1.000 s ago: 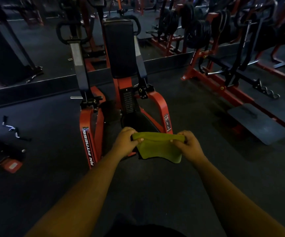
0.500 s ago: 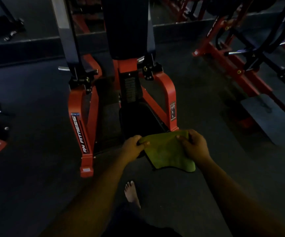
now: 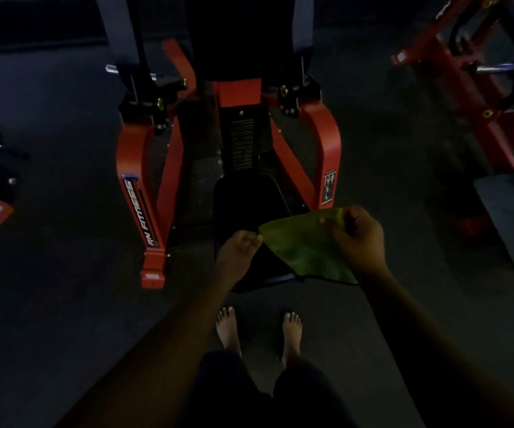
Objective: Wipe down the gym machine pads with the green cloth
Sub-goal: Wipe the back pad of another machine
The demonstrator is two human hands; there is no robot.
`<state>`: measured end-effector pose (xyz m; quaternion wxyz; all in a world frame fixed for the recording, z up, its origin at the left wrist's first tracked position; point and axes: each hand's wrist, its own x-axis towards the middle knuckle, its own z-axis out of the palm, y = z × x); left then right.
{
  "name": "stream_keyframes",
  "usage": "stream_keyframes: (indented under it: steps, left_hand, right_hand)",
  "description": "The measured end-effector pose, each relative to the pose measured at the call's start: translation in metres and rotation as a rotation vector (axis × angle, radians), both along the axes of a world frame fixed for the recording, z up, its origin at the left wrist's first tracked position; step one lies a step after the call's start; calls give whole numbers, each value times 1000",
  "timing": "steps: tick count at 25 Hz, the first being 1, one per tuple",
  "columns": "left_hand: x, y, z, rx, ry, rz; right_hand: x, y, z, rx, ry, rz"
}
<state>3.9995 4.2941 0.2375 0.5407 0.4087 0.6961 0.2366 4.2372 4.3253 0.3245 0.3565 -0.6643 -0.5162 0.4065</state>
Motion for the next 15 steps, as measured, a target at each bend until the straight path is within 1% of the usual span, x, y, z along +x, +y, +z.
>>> stream_keyframes:
  steps: [2,4,5,6,8,9,10,12,13,15]
  left_hand:
    - [3,-2,-16,-6,77,16]
    - [4,-7,-37,32,195,-9]
    - [4,-8,-50,62,276,-25]
    - [5,-7,-65,89,350,-39]
    - [8,-3,-88,113,471,-75]
    - [9,0,-97,113,527,-96]
    - [10,5,-105,117,584,-120]
    - [9,15,-119,131,668,-138]
    - [8,19,-125,139,695,-143]
    - [7,23,-135,138,764,-162]
  right_hand:
    - [0,9,-14,165,-174,142]
    - [0,7,-51,273,-366,345]
    - [-2,2,-74,262,-466,465]
    - [0,-2,-101,192,-531,597]
    - [0,-13,-140,56,-575,839]
    - [0,-14,-155,27,-594,896]
    - [-2,-10,-166,18,-629,875]
    - [-14,7,-179,-9,-739,736]
    - [-23,17,-183,-59,-781,707]
    - [-40,32,-195,-175,-798,704]
